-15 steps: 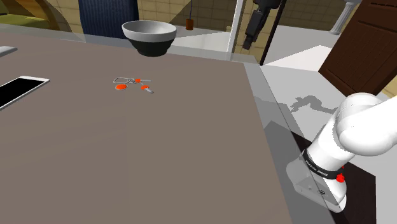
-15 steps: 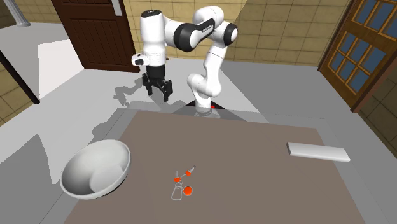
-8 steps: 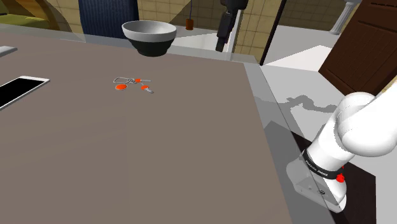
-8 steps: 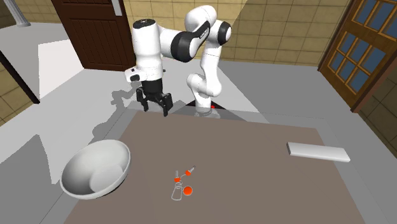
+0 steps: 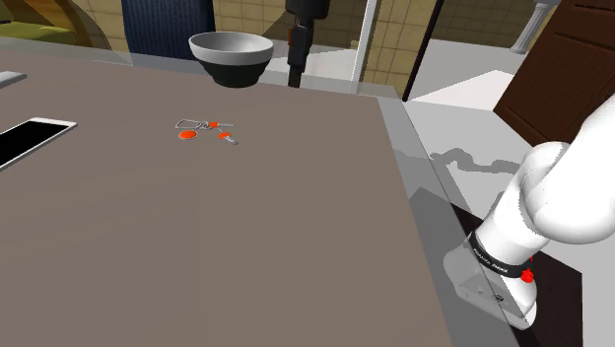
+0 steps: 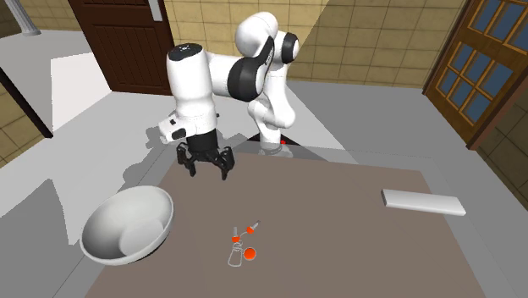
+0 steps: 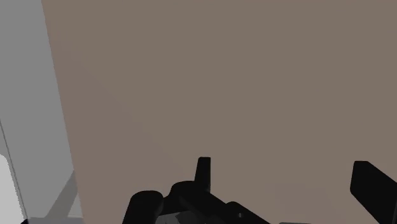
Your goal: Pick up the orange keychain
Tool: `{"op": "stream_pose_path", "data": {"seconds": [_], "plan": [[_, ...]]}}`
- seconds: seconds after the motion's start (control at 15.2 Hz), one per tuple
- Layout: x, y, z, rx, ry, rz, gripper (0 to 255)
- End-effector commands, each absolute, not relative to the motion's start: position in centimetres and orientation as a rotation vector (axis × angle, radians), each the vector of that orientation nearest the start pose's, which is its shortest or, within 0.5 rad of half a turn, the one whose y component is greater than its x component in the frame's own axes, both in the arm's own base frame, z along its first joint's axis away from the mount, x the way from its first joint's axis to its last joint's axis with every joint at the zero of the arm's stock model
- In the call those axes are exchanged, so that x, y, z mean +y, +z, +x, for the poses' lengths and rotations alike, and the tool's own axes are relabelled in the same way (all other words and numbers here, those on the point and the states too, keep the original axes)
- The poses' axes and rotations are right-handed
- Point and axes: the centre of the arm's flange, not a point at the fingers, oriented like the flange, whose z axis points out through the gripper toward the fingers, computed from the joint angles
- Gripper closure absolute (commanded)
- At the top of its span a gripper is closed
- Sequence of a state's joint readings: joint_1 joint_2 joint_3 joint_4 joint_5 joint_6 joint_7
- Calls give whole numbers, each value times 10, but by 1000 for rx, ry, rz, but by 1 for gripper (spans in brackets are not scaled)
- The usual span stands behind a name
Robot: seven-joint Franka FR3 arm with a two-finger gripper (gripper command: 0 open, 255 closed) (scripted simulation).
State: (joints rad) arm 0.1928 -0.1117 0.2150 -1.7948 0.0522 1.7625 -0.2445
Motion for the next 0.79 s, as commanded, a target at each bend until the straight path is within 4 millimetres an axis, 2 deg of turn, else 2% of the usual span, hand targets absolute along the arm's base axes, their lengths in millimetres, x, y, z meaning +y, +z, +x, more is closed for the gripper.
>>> {"op": "stream_pose_path", "data": {"seconds": [0.0,0.4,0.73], "plan": [[245,591,498,-1058,-108,-2913,0],[318,581,526,-1272,-84,-2810,0],[382,573,540,-1444,-64,-2712,0]]}}
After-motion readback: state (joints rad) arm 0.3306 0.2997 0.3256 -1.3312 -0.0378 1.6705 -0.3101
